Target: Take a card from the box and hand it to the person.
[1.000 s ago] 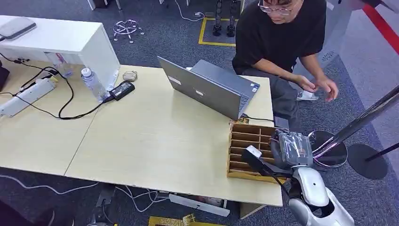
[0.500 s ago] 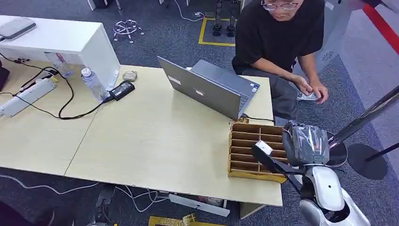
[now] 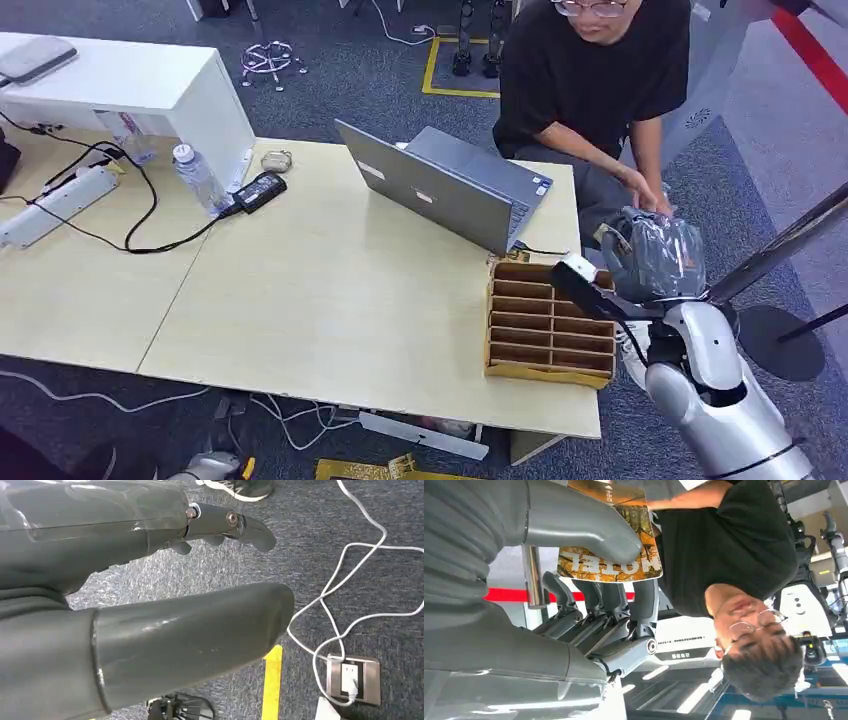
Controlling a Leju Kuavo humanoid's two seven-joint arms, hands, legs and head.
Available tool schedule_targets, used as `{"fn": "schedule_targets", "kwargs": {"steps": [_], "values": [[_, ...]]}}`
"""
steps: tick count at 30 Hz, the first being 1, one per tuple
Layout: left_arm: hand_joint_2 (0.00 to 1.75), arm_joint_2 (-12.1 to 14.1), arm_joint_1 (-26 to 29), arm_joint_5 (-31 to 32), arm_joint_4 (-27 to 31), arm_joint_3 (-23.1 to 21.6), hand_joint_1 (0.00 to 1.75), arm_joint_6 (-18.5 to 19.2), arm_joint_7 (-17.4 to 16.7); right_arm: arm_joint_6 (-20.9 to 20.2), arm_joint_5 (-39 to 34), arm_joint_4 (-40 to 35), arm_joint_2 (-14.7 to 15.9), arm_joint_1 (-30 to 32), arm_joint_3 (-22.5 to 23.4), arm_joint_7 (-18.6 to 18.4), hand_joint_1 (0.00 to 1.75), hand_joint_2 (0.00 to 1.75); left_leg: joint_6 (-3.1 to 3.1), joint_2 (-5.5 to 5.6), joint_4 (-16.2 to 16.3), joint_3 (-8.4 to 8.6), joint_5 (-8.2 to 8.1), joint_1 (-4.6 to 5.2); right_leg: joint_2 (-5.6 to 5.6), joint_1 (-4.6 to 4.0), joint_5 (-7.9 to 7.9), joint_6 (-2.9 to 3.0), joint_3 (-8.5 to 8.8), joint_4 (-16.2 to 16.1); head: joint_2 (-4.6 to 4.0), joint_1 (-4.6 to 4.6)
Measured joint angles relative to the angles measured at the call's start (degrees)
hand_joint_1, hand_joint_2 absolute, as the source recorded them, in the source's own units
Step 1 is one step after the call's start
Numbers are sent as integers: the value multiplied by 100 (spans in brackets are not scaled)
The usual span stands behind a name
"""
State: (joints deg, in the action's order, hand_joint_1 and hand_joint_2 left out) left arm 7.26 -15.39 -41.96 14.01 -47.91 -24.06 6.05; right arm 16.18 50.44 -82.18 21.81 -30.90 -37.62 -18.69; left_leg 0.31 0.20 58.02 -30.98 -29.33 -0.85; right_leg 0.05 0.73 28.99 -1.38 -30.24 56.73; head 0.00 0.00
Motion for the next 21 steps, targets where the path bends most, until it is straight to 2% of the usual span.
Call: {"fn": "schedule_targets", "kwargs": {"steps": [9, 21], "values": [[0, -48, -68, 129, 0, -7, 0, 68, -184, 501, -184, 1001, -267, -469, -76, 273, 145, 175, 0, 4, 0, -2, 0, 0, 2, 0, 1, 0, -2, 0, 0, 0], [0, -83, -83, 221, 0, -28, 0, 127, -312, 706, -295, 1932, -489, -691, -81, 378, 145, 175, 0, 4, 1, -3, 0, 0, 2, 0, 0, 0, -2, 0, 0, 0]]}}
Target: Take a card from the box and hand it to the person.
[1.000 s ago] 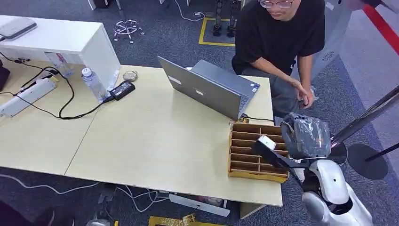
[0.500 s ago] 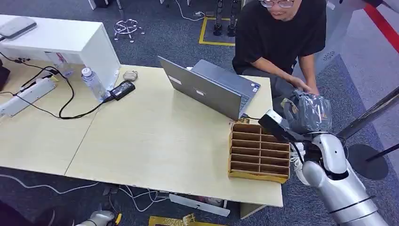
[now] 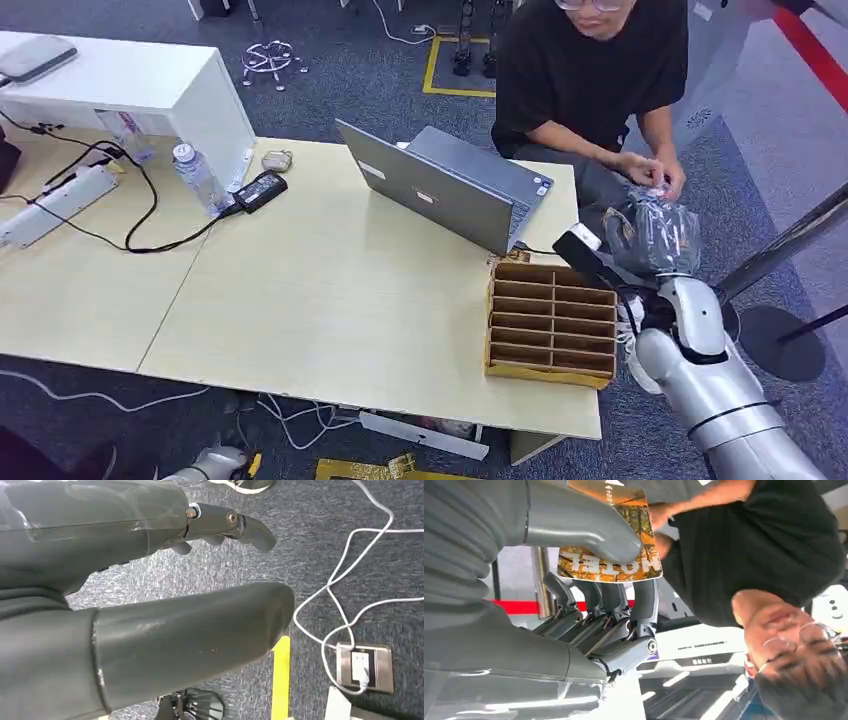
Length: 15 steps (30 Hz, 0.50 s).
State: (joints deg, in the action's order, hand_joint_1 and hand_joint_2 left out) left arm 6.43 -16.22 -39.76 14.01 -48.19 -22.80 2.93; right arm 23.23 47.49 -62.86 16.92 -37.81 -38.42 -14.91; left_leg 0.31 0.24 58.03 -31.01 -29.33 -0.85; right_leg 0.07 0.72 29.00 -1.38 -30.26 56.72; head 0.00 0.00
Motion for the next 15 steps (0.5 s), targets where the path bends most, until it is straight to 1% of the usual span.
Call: {"fn": "schedule_targets", "kwargs": {"steps": [7, 15], "values": [[0, -2, -1, 0, 0, -13, 0, 52, 35, 26, -2, 288, -61, -9, -2, 0, 143, 175, 0, 0, 0, 0, 0, 0, 0, 0, 0, 0, 0, 0, 0, 0], [0, -2, 0, 42, 0, -81, 0, 70, 72, 48, -9, 481, -103, -16, -4, -33, 145, 175, 0, 0, 0, 0, 0, 0, 0, 0, 0, 0, -1, 0, 0, 0]]}}
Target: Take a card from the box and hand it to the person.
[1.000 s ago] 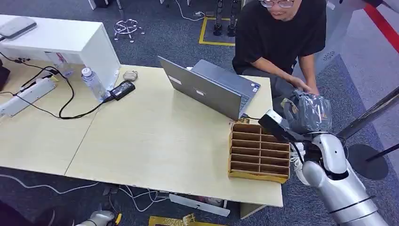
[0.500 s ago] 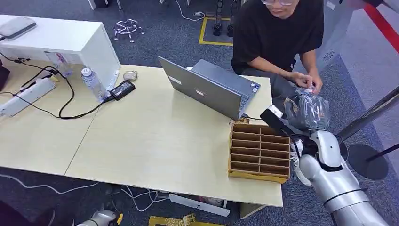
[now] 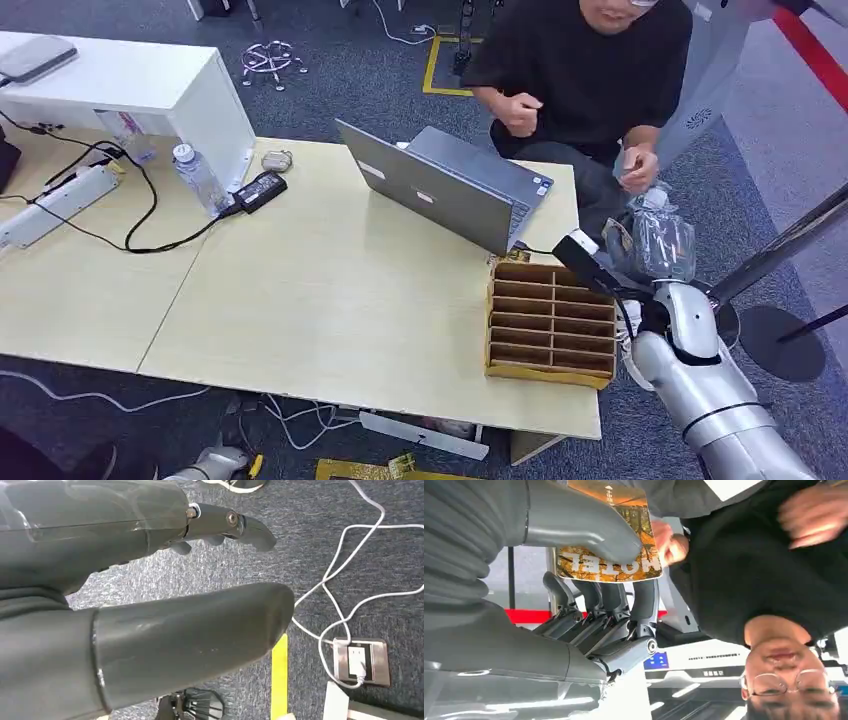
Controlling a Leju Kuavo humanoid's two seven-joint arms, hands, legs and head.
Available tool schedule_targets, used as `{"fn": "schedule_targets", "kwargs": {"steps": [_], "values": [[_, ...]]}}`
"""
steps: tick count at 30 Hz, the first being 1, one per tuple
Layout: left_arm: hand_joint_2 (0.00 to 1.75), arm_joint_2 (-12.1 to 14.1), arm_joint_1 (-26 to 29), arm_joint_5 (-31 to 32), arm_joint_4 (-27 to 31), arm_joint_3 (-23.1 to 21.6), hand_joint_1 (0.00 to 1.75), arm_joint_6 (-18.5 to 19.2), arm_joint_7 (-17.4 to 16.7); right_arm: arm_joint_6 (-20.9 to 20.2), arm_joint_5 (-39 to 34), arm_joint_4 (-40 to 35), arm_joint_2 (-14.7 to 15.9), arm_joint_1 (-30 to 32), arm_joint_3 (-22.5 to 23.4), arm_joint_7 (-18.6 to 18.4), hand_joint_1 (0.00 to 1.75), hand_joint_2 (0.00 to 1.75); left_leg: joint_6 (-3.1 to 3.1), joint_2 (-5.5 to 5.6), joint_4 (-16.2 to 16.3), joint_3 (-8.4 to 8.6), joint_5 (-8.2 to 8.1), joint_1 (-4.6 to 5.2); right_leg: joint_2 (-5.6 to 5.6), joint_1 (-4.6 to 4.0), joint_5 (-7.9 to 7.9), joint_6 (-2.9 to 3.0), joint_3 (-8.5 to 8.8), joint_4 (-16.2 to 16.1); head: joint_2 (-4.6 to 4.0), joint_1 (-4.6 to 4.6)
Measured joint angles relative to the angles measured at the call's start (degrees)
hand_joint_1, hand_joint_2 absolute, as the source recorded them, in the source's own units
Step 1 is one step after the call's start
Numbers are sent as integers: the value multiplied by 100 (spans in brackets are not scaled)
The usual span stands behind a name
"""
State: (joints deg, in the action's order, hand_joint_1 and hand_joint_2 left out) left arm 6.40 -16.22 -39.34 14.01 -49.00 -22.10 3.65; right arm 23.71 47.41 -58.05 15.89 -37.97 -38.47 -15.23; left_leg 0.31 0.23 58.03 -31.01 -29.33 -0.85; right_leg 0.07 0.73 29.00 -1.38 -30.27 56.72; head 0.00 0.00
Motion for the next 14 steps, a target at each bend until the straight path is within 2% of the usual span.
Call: {"fn": "schedule_targets", "kwargs": {"steps": [11, 14], "values": [[0, 0, 1, 33, 0, -11, 0, 7, 11, -13, 31, 33, -2, 1, 0, -48, 141, 175, 0, 0, 0, 1, 0, 0, -1, 0, 0, 0, 0, 0, 0, 0], [0, 0, 1, 35, 0, -13, 0, 9, 13, -15, 42, 33, -2, 1, 2, -72, 134, 175, 0, 0, 1, 1, 0, 0, -1, 0, 0, 0, 0, 0, 0, 0]]}}
